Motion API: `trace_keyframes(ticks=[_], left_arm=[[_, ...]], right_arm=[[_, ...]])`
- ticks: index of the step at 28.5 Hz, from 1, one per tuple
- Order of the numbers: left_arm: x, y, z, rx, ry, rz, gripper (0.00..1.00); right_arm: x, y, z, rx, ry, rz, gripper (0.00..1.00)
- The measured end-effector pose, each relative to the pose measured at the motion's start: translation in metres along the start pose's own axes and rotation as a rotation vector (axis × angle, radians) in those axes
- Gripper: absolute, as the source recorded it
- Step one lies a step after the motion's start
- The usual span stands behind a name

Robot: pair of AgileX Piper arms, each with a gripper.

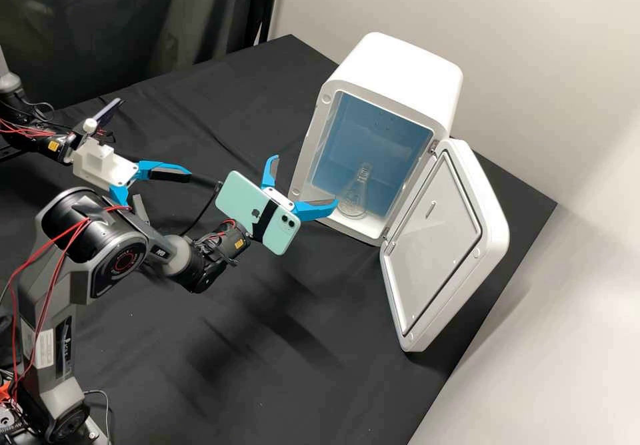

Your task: Take the flask out of the incubator

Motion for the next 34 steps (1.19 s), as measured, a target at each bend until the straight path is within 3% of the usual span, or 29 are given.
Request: trace_keyframes(ticks=[8,14,16,19,26,34], left_arm=[[-0.006,-0.0049,-0.008,0.007,0.017,-0.034,1.00],[-0.009,-0.0153,-0.017,0.008,0.043,-0.081,1.00],[-0.010,-0.0217,-0.023,0.007,0.060,-0.109,1.00],[-0.009,-0.0255,-0.029,0.004,0.081,-0.125,1.00],[-0.008,-0.0206,-0.045,-0.008,0.140,-0.103,1.00],[-0.008,-0.0197,-0.047,-0.009,0.146,-0.099,1.00]], right_arm=[[0.003,0.001,-0.007,-0.005,0.030,0.002,1.00],[0.004,0.002,-0.012,-0.004,0.052,0.013,1.00],[0.004,0.003,-0.012,-0.004,0.055,0.016,1.00],[0.005,0.002,-0.014,-0.005,0.060,0.014,1.00],[0.005,0.001,-0.015,-0.007,0.066,0.008,1.00],[0.005,0.001,-0.016,-0.007,0.068,0.009,1.00]])
